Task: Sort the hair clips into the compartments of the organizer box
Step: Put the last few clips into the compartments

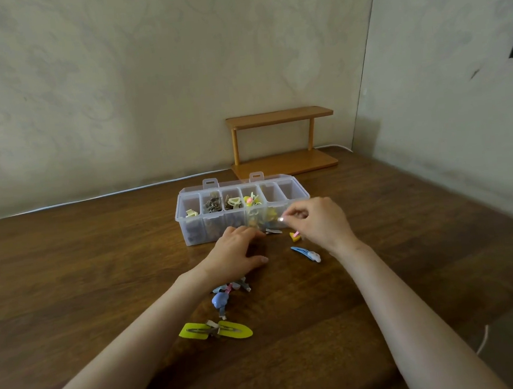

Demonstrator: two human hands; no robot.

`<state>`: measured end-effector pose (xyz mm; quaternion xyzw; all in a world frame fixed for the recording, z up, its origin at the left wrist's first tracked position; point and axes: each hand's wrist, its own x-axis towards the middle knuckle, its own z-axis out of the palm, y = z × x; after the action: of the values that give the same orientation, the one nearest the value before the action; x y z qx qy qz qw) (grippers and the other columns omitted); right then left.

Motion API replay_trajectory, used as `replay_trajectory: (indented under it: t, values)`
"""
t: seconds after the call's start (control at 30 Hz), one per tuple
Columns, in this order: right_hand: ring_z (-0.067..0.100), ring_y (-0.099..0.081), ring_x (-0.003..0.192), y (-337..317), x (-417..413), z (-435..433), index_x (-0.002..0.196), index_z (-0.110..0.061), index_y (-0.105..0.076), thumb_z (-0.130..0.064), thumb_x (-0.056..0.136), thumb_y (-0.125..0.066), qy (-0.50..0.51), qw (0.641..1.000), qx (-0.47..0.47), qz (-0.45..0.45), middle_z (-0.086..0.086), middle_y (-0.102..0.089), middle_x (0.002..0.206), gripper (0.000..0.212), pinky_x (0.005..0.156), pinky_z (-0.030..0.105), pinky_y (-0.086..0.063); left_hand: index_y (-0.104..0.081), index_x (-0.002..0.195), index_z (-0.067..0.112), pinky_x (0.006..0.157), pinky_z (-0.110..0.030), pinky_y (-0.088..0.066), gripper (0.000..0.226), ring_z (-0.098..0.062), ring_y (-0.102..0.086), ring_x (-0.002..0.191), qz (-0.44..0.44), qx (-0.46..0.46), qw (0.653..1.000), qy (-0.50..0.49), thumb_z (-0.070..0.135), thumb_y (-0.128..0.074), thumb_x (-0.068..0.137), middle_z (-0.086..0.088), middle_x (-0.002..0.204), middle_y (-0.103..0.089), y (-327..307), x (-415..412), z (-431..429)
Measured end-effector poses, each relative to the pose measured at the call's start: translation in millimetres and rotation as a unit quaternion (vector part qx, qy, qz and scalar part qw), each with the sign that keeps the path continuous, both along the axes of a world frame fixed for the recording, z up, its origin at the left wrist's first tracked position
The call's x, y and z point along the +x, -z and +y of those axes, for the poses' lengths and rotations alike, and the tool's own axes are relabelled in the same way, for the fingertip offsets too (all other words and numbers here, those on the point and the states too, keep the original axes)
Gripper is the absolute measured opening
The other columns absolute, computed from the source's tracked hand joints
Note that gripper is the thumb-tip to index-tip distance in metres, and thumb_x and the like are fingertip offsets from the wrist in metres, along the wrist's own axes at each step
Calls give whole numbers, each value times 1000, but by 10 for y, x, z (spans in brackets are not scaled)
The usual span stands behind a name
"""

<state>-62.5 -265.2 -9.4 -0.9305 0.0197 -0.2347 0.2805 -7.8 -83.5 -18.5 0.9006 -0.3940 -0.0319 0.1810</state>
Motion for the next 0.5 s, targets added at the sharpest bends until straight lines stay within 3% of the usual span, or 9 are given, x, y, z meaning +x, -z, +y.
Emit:
replay_trajectory:
  t: [0.1,0.23,0.37,0.5]
  values:
    - [-1,-50,75,27,20,93,110,-27,-69,-39,89,-61,1,991,-108,78,-9,-67,91,26,58,14,-32,-42,134,20,103,-31,-33,54,-18,-35,125,2,4,1000,0,33,-61,86,-1,137,-44,2,6,2]
    - [13,-59,100,56,56,154,119,-31,-63,-44,89,-58,10,977,-180,113,-5,-68,104,33,73,24,-39,-42,133,21,103,-31,-33,54,-18,-35,125,9,2,1000,0,33,-62,85,0,136,-45,-1,11,2]
    - [10,-61,90,64,53,170,107,-28,-66,-38,88,-63,5,982,-151,111,-12,-60,83,22,77,26,-44,-45,131,21,102,-29,-33,48,-17,-37,124,16,-6,1000,6,30,-60,86,0,133,-47,-26,25,15]
    - [4,-50,73,42,47,153,99,-24,-66,-35,88,-63,-7,985,-130,111,-17,-49,72,16,76,27,-47,-53,123,17,100,-28,-42,40,-15,-48,118,21,-23,999,10,25,-63,85,-1,125,-54,-78,68,50]
